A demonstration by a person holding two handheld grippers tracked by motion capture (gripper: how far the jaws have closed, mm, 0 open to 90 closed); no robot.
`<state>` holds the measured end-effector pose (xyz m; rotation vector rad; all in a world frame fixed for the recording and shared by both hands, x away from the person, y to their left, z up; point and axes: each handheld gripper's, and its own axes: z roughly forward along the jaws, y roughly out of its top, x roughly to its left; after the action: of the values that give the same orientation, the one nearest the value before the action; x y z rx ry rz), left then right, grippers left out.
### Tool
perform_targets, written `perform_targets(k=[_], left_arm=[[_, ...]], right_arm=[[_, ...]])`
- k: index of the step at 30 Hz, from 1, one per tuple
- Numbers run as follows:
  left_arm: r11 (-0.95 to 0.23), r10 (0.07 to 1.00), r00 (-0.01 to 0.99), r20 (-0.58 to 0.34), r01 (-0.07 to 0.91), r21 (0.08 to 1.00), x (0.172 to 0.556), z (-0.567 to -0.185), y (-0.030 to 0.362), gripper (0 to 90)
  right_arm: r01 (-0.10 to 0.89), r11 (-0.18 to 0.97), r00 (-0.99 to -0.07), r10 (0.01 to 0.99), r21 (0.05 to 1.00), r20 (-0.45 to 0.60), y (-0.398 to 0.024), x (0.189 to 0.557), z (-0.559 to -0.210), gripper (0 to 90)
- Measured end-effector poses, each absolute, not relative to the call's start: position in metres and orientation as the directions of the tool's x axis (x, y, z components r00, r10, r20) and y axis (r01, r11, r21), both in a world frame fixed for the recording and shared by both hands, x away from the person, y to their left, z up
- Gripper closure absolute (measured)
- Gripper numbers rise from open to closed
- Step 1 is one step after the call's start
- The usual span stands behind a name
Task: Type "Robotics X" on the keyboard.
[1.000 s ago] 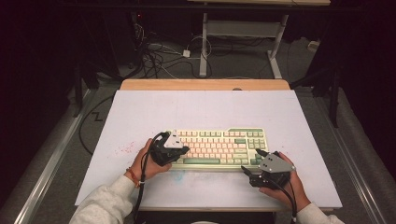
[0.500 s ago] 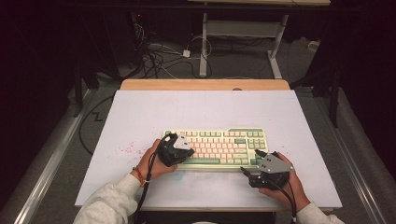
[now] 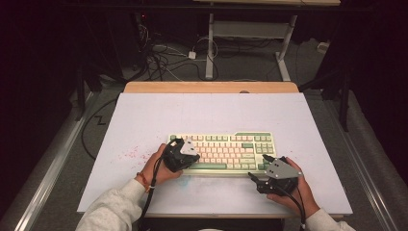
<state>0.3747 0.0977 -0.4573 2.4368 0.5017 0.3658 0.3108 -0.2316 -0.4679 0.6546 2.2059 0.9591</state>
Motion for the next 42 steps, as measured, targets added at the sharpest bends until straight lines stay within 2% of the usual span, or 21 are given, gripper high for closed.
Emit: perform_targets(k=[16, 20, 27, 31, 37, 42], left_arm=[[-0.737, 0.438, 0.876, 0.201, 0.222, 0.639, 0.369, -0.449, 0.102, 80.8], [-0.735, 0.439, 0.873, 0.212, 0.212, 0.644, 0.367, -0.447, 0.105, 75.4], [-0.729, 0.429, 0.869, 0.248, 0.17, 0.663, 0.36, -0.442, 0.109, 60.5], [-0.715, 0.45, 0.85, 0.274, 0.158, 0.681, 0.355, -0.441, 0.114, 46.2], [-0.697, 0.473, 0.827, 0.303, 0.142, 0.702, 0.348, -0.442, 0.122, 29.9], [-0.682, 0.512, 0.792, 0.332, 0.14, 0.718, 0.341, -0.446, 0.13, 23.0]], right_arm=[[0.188, 0.608, -0.671, 0.653, 0.771, -0.351, -0.232, 0.311, -0.467, 24.3], [0.189, 0.609, -0.672, 0.652, 0.771, -0.35, -0.232, 0.311, -0.467, 24.3], [0.204, 0.589, -0.677, 0.661, 0.782, -0.322, -0.233, 0.312, -0.467, 24.3], [0.213, 0.572, -0.676, 0.672, 0.792, -0.304, -0.234, 0.312, -0.465, 24.4], [0.21, 0.572, -0.677, 0.67, 0.793, -0.304, -0.233, 0.312, -0.465, 24.3], [0.208, 0.573, -0.678, 0.669, 0.793, -0.305, -0.233, 0.312, -0.465, 24.3]])
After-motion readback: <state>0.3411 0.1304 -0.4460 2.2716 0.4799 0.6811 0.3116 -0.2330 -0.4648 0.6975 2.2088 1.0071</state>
